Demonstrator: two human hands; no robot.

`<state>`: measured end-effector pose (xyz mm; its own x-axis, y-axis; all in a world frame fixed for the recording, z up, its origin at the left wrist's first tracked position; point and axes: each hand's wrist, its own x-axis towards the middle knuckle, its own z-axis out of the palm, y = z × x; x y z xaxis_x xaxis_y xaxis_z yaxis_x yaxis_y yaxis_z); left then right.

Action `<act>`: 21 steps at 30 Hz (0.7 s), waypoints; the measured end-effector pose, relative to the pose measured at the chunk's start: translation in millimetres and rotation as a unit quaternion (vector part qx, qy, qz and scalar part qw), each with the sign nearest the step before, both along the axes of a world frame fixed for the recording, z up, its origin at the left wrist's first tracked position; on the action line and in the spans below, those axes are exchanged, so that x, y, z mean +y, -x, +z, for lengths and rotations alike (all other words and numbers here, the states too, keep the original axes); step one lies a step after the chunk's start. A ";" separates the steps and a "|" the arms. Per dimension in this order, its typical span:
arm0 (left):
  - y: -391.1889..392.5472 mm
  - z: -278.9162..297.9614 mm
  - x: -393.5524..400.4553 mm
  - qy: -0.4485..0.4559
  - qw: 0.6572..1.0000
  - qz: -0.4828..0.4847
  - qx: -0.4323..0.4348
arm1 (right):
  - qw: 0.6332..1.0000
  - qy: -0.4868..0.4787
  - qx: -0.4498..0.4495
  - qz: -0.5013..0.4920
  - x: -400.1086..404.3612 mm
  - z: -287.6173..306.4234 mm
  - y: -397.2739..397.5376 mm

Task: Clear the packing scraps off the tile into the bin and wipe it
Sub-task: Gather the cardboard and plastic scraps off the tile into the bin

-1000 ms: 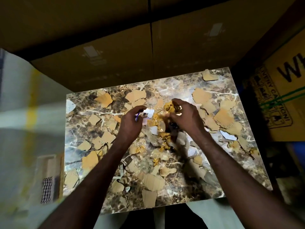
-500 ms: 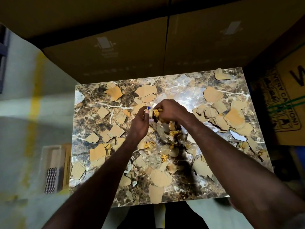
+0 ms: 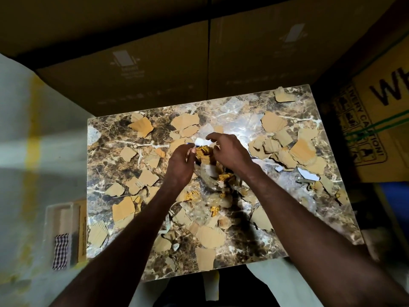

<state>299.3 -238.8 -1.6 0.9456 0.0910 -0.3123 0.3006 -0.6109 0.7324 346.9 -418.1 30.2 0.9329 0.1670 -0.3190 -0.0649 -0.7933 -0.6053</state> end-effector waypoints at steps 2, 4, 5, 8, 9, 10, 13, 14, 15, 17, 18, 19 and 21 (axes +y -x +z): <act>-3.7 8.1 -4.2 -0.030 0.999 -0.020 -0.029 | 0.999 -0.020 -0.017 -0.033 -11.9 6.9 10.4; -6.5 23.8 -17.7 -0.043 0.997 -0.052 -0.045 | 0.996 -0.049 -0.029 -0.072 -28.1 15.1 24.9; -6.8 33.4 -26.8 -0.042 0.995 -0.068 -0.055 | 0.993 -0.063 -0.036 -0.091 -36.0 18.5 32.9; -1.3 61.4 -67.8 -0.018 0.990 -0.121 -0.076 | 0.983 -0.085 -0.067 -0.150 -69.5 29.4 64.4; 2.5 65.3 -82.3 -0.008 0.988 -0.136 -0.078 | 0.979 -0.086 -0.076 -0.168 -82.7 31.5 77.4; 7.0 68.7 -94.9 0.001 0.985 -0.152 -0.082 | 0.976 -0.082 -0.084 -0.182 -95.4 32.7 90.5; 22.8 70.8 -136.0 0.040 0.975 -0.203 -0.081 | 0.966 -0.040 -0.098 -0.234 -143.9 30.7 134.1; 29.1 69.8 -148.6 0.046 0.971 -0.223 -0.076 | 0.963 -0.023 -0.093 -0.252 -160.3 28.5 148.2; 34.4 66.3 -158.8 0.050 0.966 -0.240 -0.077 | 0.960 -0.008 -0.087 -0.264 -174.1 25.3 161.1; 45.7 58.6 -181.1 0.056 0.957 -0.273 -0.078 | 0.957 0.008 -0.068 -0.283 -202.0 16.8 188.1; 50.9 56.2 -192.0 0.056 0.953 -0.289 -0.070 | 0.954 0.010 -0.058 -0.294 -213.3 13.7 200.1; 55.5 52.6 -202.0 0.056 0.949 -0.303 -0.061 | 0.951 0.010 -0.052 -0.303 -222.8 9.1 211.3; 61.6 46.6 -218.6 0.049 0.945 -0.322 -0.033 | 0.947 0.016 -0.055 -0.317 -235.9 1.3 227.0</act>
<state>237.6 -457.4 44.9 0.8123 -0.5368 -0.2279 -0.1585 -0.5793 0.7996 119.9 -653.9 31.5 0.8703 -0.4461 -0.2087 -0.4719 -0.6342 -0.6124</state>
